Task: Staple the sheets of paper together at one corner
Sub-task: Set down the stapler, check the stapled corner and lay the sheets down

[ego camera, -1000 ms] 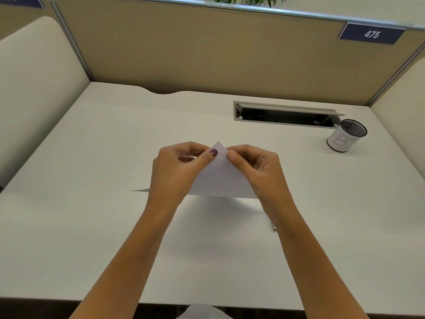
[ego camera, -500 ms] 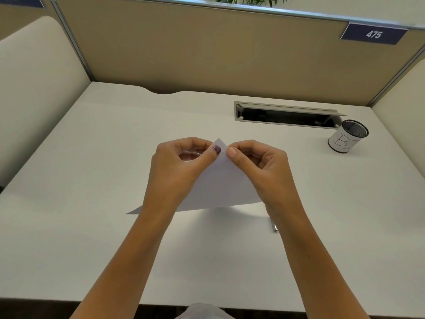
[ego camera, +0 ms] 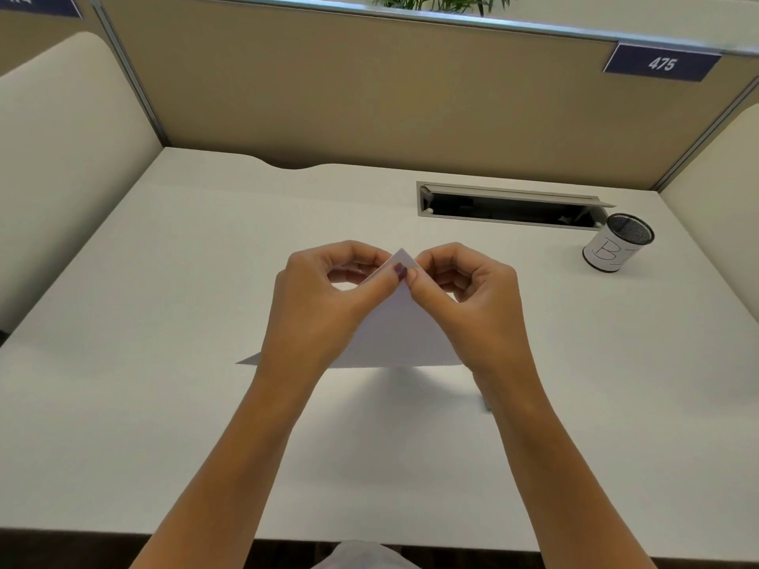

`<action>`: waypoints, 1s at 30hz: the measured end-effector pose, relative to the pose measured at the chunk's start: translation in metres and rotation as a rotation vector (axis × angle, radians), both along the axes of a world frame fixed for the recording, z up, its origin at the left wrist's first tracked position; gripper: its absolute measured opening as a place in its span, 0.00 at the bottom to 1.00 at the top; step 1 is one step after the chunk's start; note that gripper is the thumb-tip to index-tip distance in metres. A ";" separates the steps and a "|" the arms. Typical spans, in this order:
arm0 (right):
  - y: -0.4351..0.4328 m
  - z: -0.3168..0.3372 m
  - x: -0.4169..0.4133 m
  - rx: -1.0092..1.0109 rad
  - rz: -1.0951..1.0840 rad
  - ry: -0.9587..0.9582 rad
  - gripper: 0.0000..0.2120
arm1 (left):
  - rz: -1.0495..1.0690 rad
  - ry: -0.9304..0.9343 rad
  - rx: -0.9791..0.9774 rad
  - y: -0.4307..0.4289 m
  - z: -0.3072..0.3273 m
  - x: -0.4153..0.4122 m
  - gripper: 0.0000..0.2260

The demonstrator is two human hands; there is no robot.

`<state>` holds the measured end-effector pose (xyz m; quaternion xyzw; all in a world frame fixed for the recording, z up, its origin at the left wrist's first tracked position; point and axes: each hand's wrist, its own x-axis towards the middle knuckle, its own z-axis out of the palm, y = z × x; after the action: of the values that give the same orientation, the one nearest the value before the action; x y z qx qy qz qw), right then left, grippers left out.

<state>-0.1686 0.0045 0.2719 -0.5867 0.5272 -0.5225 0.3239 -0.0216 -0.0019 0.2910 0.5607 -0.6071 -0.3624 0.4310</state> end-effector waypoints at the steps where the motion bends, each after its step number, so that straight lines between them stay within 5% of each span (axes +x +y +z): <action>1: 0.000 0.000 0.001 -0.003 -0.009 0.008 0.04 | 0.006 0.002 -0.004 0.000 0.000 -0.001 0.10; 14: 0.010 0.004 -0.005 -0.023 0.043 -0.025 0.02 | -0.031 -0.005 -0.044 0.006 0.000 0.001 0.12; 20: 0.014 0.006 -0.006 -0.041 0.063 -0.020 0.02 | 0.007 -0.191 -0.190 0.012 0.000 -0.003 0.19; 30: 0.020 0.008 -0.009 -0.047 0.051 -0.037 0.03 | 0.006 -0.164 -0.252 0.015 -0.005 -0.004 0.14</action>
<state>-0.1779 0.0250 0.2801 -0.5977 0.4936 -0.5372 0.3326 -0.0260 0.0126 0.2859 0.5317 -0.6792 -0.2351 0.4479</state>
